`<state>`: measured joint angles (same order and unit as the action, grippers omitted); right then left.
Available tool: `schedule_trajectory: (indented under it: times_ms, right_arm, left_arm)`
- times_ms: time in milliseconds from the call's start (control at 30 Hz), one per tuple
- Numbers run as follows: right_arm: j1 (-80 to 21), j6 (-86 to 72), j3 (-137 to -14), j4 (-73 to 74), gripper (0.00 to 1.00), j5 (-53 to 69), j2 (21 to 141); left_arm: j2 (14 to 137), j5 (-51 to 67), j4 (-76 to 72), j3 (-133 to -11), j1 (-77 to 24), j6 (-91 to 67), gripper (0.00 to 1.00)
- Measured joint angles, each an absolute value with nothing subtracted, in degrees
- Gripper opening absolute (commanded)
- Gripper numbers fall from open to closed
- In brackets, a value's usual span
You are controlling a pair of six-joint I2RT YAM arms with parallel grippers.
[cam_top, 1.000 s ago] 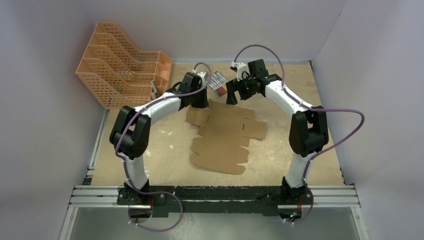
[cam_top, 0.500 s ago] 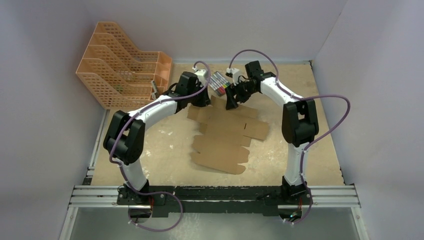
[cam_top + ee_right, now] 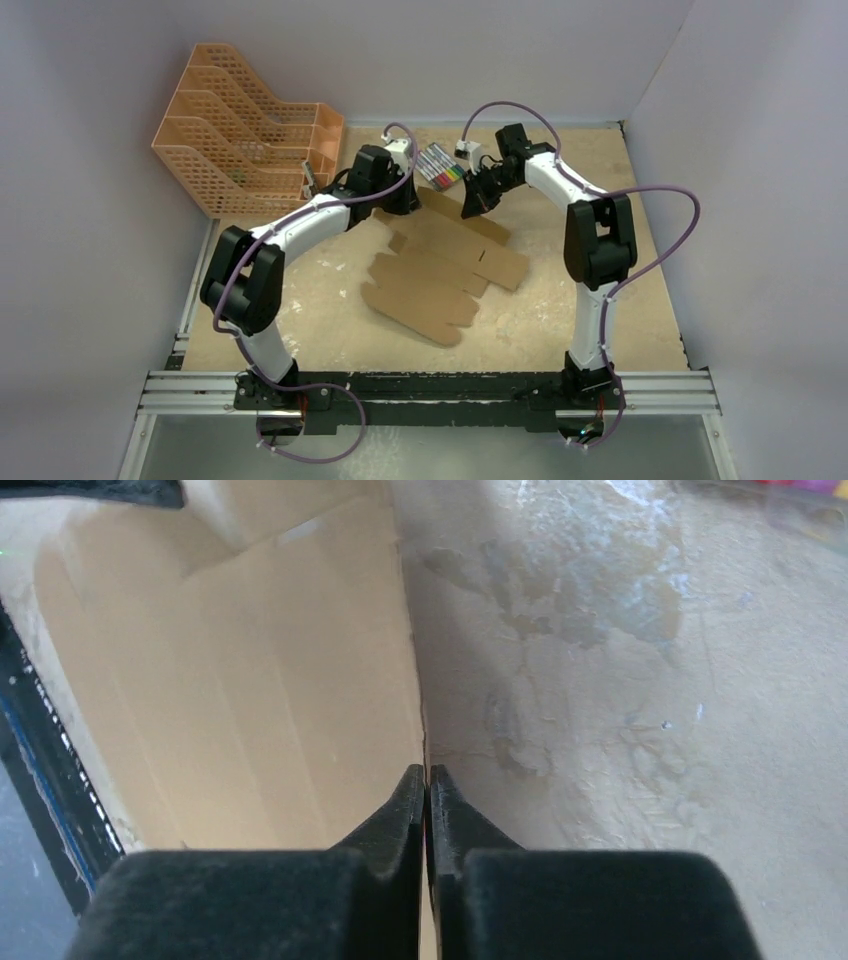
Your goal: Fold the paper box
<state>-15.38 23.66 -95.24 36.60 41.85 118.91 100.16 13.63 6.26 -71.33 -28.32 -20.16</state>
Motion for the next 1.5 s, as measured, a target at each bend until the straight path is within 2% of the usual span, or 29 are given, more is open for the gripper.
schedule_trajectory:
  times_ms: [367, 667, 900, 1033, 1233, 1500]
  right_arm:
    - [-16.5, 25.3, -94.5, 36.5, 0.0, 31.1, 112.2]
    - [-22.7, 30.7, -88.0, 32.2, 0.0, 17.0, 104.1]
    - [-26.8, 38.1, -79.7, 27.5, 0.0, 12.6, 97.8]
    - [-27.1, 39.7, -79.6, 25.9, 0.0, 12.2, 96.9]
    - [-27.6, 39.7, -79.6, 25.8, 0.0, 11.2, 97.2]
    - [-29.4, 40.3, -79.5, 26.0, 0.0, 10.6, 97.2]
  left_arm:
    - [95.7, 10.7, 6.7, -70.1, -27.8, -19.9, 0.42]
    - [89.9, 8.5, 7.1, -64.9, -21.6, -19.8, 0.6]
    - [88.5, 8.5, 7.8, -62.1, -18.7, -18.9, 0.65]
    - [87.6, 10.6, 6.7, -60.4, -18.8, -20.0, 0.65]
    - [81.4, 11.5, -1.2, -50.4, -22.7, -25.4, 0.66]
    - [81.8, 8.5, -3.0, -51.0, -21.6, -23.6, 0.75]
